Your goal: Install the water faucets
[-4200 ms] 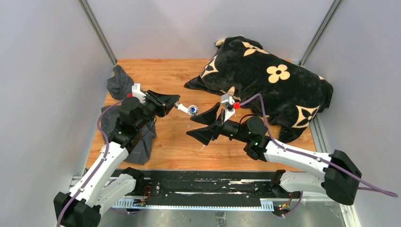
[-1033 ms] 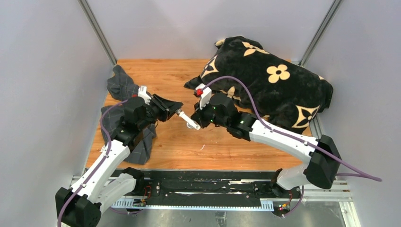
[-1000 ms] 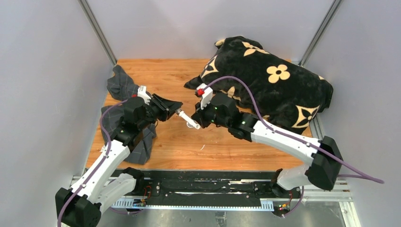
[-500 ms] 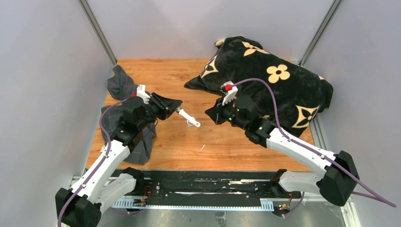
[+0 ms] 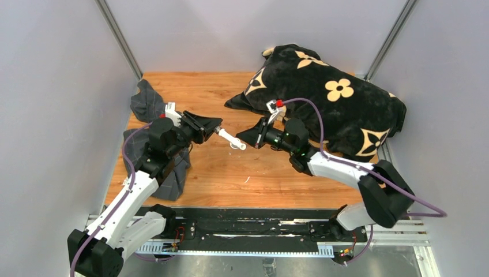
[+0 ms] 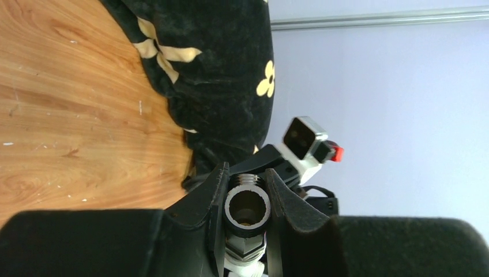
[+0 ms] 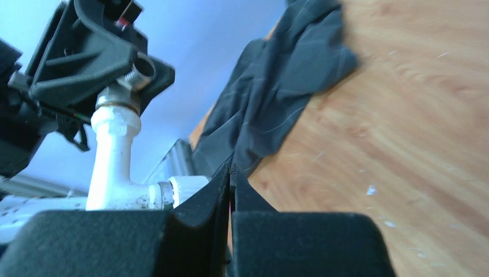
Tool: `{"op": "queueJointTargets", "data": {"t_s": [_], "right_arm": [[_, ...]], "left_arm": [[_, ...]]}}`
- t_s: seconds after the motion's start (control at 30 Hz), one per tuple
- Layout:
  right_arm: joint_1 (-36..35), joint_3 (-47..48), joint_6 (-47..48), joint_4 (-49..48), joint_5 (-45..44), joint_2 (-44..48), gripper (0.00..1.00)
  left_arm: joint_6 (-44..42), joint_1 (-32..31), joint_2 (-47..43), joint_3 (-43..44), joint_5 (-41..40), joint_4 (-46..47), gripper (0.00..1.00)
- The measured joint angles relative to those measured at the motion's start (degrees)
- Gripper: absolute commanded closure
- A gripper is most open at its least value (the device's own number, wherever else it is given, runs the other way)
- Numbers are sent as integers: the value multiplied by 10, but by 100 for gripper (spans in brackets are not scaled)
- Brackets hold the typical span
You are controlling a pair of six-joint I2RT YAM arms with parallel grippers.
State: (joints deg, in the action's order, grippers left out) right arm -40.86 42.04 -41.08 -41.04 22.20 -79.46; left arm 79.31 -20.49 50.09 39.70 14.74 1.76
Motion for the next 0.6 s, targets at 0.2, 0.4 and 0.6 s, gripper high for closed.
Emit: {"op": "queueJointTargets", "data": {"t_s": [0.2,0.4,0.6], "right_arm": [[-29,1,-101,-154,73,-91,99],[-29,-39,-211,-358,117,-107,99],[-28,-74,-141,-235,101,-8,81]], "left_arm": [[13,-2,-6,-4,0,-7,100],[24,-4,-12,-10,-2,-8,100],[25,-7,-14,-12,0,-10,100]]}}
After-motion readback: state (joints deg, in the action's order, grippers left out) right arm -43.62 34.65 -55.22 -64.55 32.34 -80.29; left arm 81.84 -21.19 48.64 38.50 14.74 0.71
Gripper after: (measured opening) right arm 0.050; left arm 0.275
